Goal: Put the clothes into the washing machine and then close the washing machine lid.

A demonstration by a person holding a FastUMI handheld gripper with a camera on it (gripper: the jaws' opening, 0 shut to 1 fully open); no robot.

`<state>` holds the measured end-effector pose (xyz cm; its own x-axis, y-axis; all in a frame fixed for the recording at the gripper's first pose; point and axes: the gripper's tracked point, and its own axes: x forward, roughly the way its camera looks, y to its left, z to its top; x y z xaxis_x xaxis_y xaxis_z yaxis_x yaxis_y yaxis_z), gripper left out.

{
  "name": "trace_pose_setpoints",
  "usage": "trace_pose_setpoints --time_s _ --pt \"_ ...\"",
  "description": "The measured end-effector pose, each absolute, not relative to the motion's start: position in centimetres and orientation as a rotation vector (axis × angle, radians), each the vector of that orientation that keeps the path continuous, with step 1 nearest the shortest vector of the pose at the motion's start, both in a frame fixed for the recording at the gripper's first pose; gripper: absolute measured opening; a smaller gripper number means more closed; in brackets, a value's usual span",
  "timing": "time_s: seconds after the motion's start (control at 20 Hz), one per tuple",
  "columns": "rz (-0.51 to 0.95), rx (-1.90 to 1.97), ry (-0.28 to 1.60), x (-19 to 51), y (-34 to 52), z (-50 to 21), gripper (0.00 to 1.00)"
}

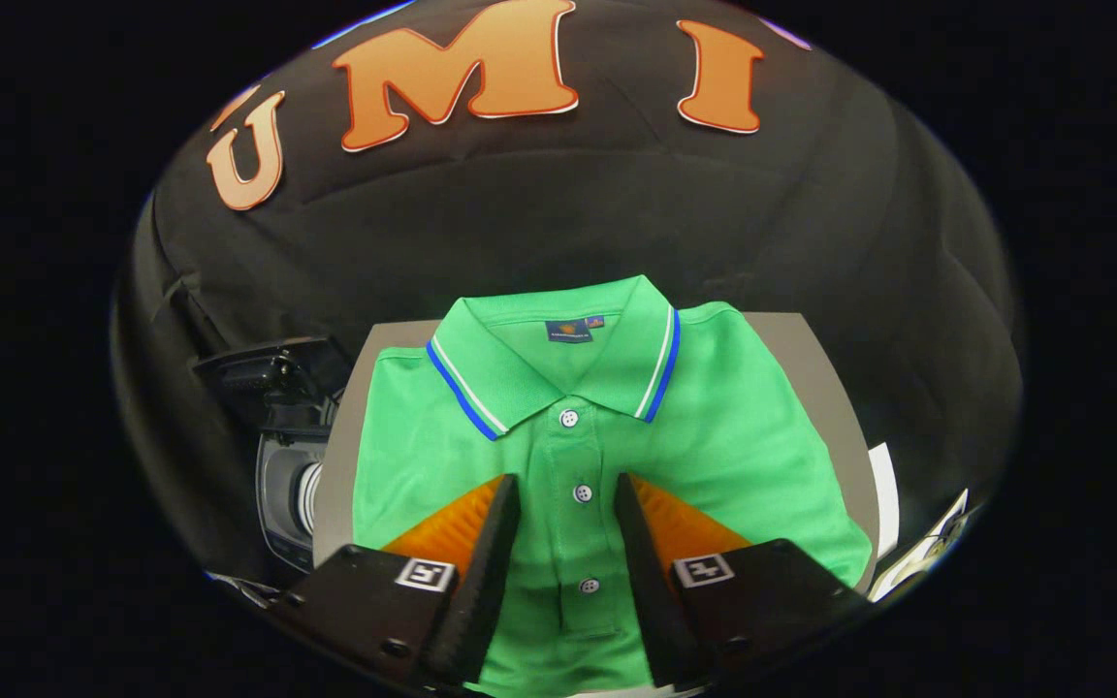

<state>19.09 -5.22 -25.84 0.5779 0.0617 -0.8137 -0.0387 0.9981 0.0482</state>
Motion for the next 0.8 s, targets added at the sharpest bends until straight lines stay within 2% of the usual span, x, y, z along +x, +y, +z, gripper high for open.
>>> trace_pose_setpoints --time_s 0.15,0.4,0.5,0.8 --pt "0.061 0.017 0.958 19.28 -6.06 -25.96 0.35" --pt "0.039 0.005 0.995 19.27 -5.27 -25.97 0.35" --pt "0.012 -0.006 0.978 19.54 -5.23 -26.04 0.16" --pt "0.010 0.055 0.872 19.33 -5.50 -25.35 0.16"
